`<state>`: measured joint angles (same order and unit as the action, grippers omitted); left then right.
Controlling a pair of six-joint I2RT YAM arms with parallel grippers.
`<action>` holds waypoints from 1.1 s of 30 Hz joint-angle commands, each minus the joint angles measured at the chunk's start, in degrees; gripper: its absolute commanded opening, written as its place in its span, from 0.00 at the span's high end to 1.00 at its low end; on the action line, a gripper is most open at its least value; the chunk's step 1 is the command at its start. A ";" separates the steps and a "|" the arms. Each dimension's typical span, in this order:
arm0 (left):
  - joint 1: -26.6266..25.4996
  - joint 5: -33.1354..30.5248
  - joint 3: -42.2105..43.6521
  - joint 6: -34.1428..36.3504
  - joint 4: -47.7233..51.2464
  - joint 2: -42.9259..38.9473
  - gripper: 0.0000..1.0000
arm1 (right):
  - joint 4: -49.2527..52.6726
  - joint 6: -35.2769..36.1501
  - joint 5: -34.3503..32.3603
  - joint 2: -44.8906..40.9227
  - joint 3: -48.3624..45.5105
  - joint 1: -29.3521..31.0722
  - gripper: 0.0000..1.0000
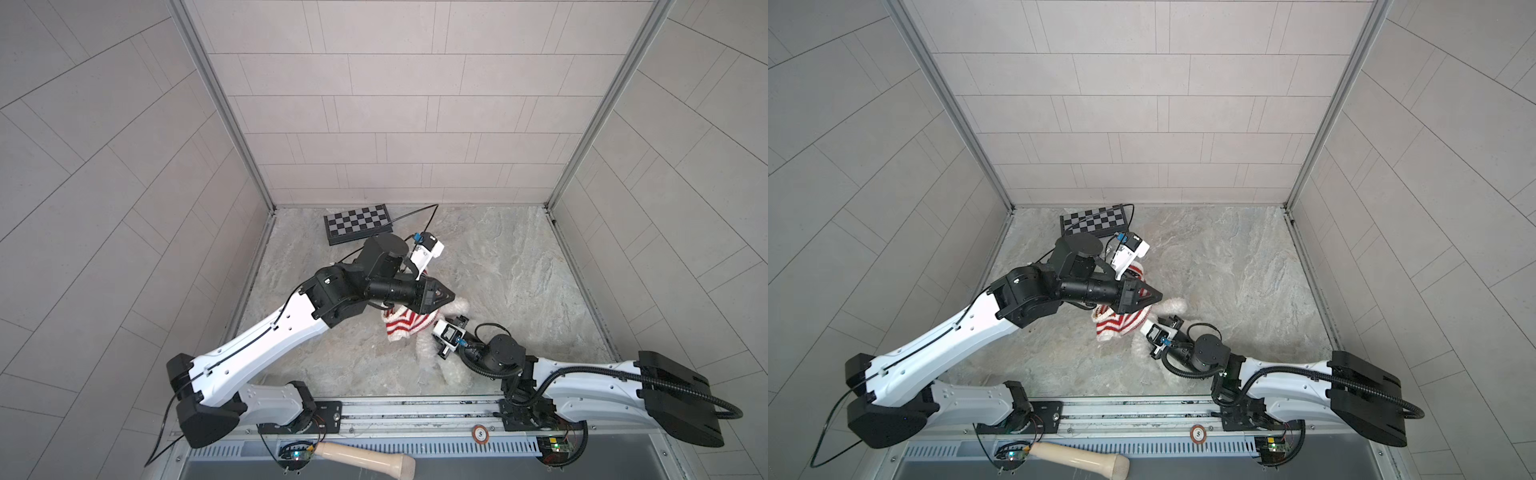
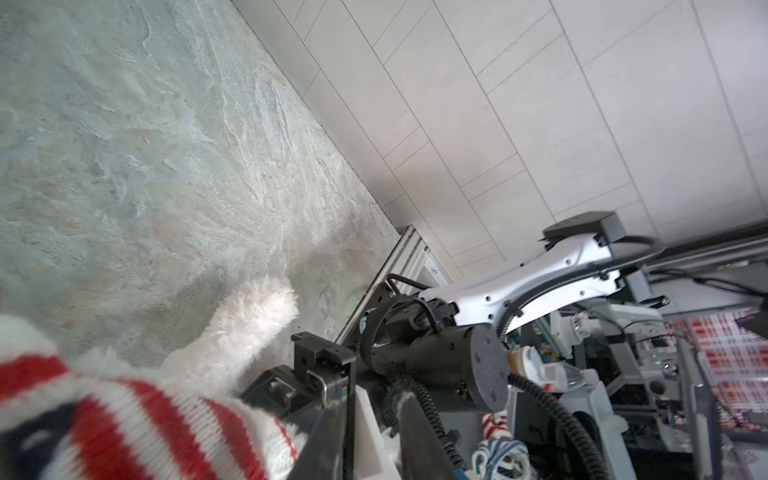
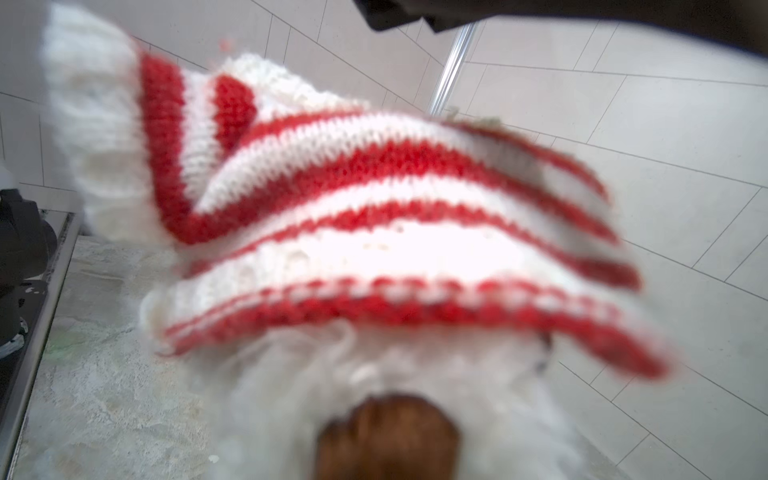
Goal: Dress the teddy bear
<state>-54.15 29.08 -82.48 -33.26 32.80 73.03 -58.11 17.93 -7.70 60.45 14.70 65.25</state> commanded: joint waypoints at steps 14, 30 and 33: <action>0.99 -3.36 -10.35 3.76 4.15 -3.74 0.39 | -14.64 0.86 2.21 2.05 1.04 -1.17 1.00; 6.25 -7.93 -4.27 7.79 26.53 -10.83 0.89 | -2.34 6.81 5.36 -3.42 2.34 -2.16 1.00; 6.26 -7.75 -5.00 7.81 26.18 -9.22 0.85 | -2.24 7.46 5.10 -4.03 2.11 -2.15 1.00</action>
<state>-47.92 21.93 -87.33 -26.83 56.93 63.22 -59.51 22.76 -3.84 58.11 14.90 63.20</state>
